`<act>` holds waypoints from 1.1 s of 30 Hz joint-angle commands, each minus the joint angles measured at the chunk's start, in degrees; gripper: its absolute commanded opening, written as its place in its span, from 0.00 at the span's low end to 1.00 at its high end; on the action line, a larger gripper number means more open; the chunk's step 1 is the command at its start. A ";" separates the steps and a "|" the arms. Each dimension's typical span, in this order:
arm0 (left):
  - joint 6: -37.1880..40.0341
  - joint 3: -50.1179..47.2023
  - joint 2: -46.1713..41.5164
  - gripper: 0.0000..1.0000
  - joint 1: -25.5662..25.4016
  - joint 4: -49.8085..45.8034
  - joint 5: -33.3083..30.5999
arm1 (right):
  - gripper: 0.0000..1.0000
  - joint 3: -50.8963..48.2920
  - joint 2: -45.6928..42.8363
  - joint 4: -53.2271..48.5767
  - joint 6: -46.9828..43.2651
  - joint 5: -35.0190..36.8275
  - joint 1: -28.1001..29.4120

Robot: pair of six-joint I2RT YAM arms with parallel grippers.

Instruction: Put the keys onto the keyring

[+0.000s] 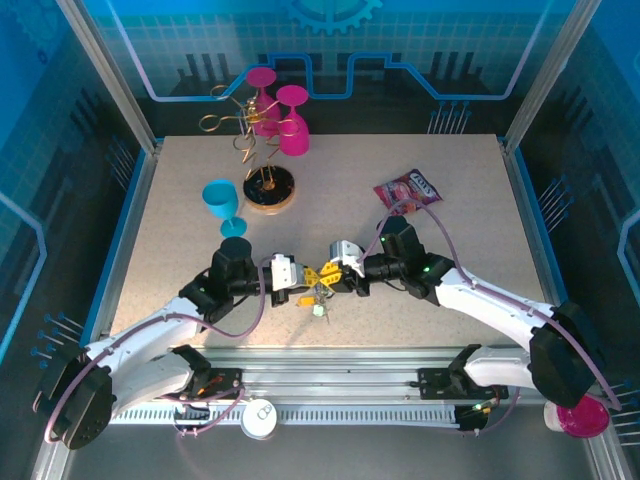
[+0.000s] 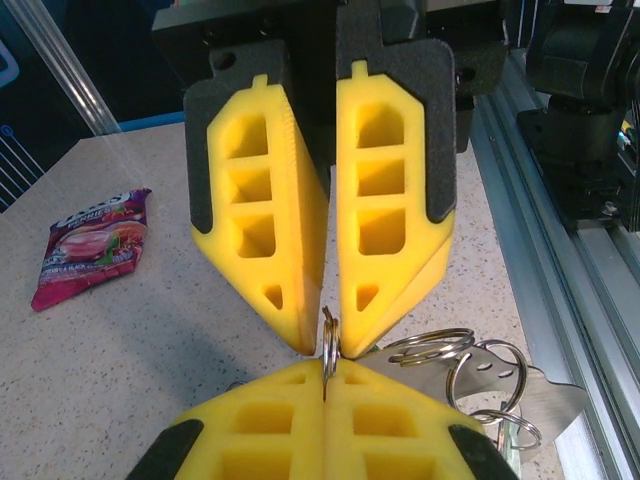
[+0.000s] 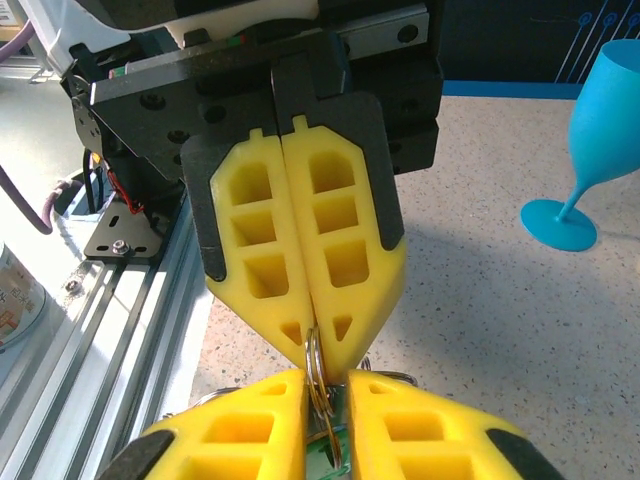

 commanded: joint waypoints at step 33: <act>4.06 2.16 -1.37 0.00 -0.38 -4.59 -1.79 | 0.28 10.98 -0.15 -16.15 -7.77 4.49 3.26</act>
